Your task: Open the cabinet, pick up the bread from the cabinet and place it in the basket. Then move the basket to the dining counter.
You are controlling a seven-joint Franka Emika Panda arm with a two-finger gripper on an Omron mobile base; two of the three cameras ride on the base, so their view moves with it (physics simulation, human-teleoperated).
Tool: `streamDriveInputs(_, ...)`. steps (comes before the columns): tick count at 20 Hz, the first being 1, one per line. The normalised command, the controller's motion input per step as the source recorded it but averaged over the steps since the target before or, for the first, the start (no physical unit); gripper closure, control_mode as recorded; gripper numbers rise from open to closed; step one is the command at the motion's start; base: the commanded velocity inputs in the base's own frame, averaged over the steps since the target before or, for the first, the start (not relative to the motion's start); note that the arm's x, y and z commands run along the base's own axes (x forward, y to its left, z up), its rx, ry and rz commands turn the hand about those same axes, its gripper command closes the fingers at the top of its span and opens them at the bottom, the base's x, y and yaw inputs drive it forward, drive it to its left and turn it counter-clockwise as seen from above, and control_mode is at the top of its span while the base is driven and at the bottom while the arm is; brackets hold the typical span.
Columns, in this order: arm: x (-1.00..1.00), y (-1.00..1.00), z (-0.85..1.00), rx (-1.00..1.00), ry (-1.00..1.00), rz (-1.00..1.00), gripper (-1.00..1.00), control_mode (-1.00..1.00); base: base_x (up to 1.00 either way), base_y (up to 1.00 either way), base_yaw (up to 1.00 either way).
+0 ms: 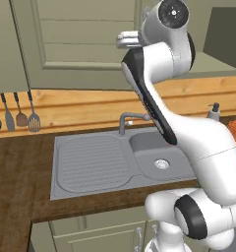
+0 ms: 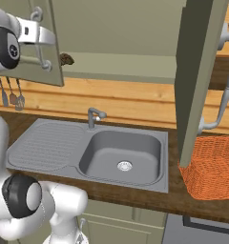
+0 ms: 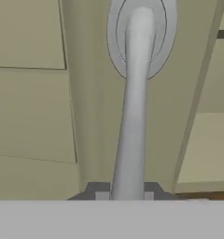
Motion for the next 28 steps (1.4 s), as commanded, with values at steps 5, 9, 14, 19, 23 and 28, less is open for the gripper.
streamDriveInputs(5, -1.00, 0.51, 0.08, -0.01, -0.05, 0.00, 1.00, -1.00, 0.00, 0.00, 0.00)
streamDriveInputs(9, -1.00, 0.59, 0.23, 0.00, -0.11, 0.00, 1.00, -1.00, 0.00, 0.00, 0.00)
streamDriveInputs(14, -0.95, 0.63, 0.19, -0.08, -0.05, -0.01, 1.00, -1.00, 0.00, 0.00, 0.00)
streamDriveInputs(19, -0.38, 0.53, 0.01, -0.17, 0.05, -0.02, 1.00, -1.00, 0.00, 0.00, 0.00)
streamDriveInputs(23, -0.31, 0.60, 0.00, -0.17, 0.06, -0.03, -1.00, -1.00, 0.00, 0.00, 0.00)
streamDriveInputs(28, -0.44, 0.21, 0.00, -0.09, 0.03, -0.11, -1.00, -1.00, 0.00, 0.00, 0.00)
